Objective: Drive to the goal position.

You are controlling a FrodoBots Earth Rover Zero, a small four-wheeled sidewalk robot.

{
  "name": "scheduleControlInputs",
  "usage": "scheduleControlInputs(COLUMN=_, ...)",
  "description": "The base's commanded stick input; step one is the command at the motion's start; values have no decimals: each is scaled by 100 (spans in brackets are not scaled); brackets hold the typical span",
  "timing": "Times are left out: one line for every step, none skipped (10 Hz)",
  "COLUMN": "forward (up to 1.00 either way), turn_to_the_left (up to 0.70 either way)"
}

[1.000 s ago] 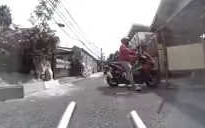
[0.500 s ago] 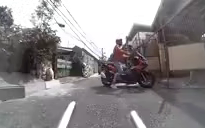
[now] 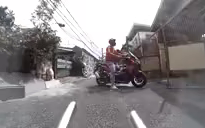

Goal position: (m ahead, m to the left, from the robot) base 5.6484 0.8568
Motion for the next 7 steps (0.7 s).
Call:
scheduleControlInputs(forward=0, turn_to_the_left=-85)
scheduleControlInputs(forward=0, turn_to_the_left=-85)
scheduleControlInputs(forward=0, turn_to_the_left=-85)
scheduleControlInputs(forward=0, turn_to_the_left=-54)
scheduleControlInputs(forward=0, turn_to_the_left=0)
scheduleControlInputs(forward=0, turn_to_the_left=0)
scheduleControlInputs(forward=0, turn_to_the_left=0)
